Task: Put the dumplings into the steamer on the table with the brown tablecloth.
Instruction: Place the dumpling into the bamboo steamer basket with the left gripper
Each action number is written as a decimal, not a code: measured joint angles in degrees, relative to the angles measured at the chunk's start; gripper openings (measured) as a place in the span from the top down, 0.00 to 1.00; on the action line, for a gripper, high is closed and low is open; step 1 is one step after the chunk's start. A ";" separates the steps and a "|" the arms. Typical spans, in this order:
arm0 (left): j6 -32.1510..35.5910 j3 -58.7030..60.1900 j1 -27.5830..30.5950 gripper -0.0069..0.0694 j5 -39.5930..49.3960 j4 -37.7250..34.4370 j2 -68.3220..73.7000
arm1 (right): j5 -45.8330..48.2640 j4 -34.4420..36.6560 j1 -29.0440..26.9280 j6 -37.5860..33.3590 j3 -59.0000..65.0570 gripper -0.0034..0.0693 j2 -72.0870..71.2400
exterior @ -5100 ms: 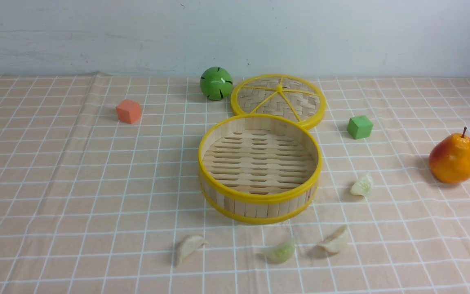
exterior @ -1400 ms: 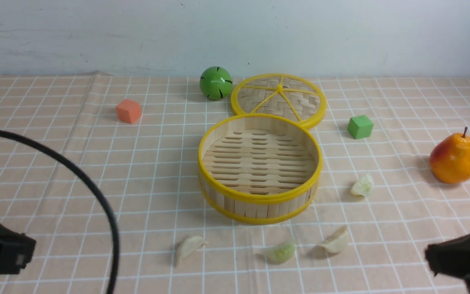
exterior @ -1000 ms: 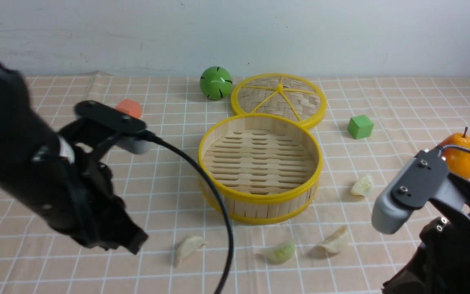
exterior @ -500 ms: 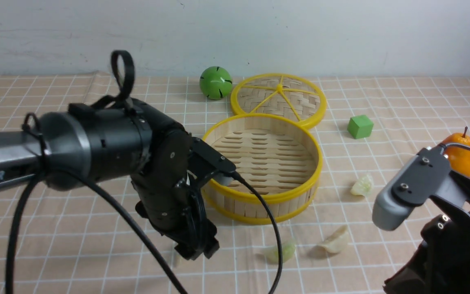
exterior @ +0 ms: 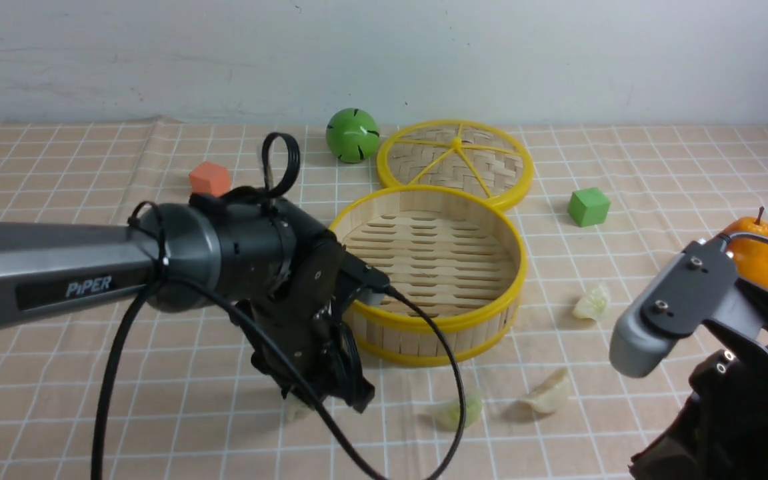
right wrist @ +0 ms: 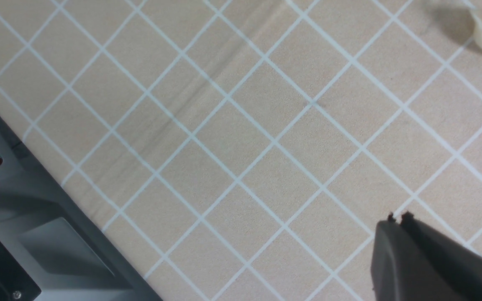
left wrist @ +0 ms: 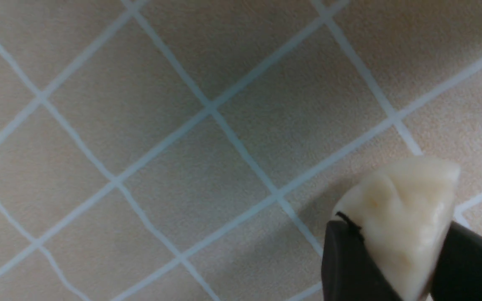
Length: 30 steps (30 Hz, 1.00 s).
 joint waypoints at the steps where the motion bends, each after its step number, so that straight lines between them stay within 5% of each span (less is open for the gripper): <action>1: -0.22 -2.14 0.00 0.60 1.91 0.00 -0.14 | 0.00 0.00 0.00 0.00 0.00 0.95 0.00; 13: -1.81 -29.43 -0.21 0.60 5.70 -5.87 2.57 | 2.00 0.00 0.01 1.28 0.00 0.94 -1.57; 23: -14.20 -44.04 -0.27 0.60 -0.43 0.13 20.42 | 3.62 1.86 0.01 2.96 0.00 0.94 -8.48; 30: -15.60 -49.29 -0.27 0.60 -1.94 0.26 26.14 | 5.29 2.00 0.01 2.96 0.00 0.93 -9.26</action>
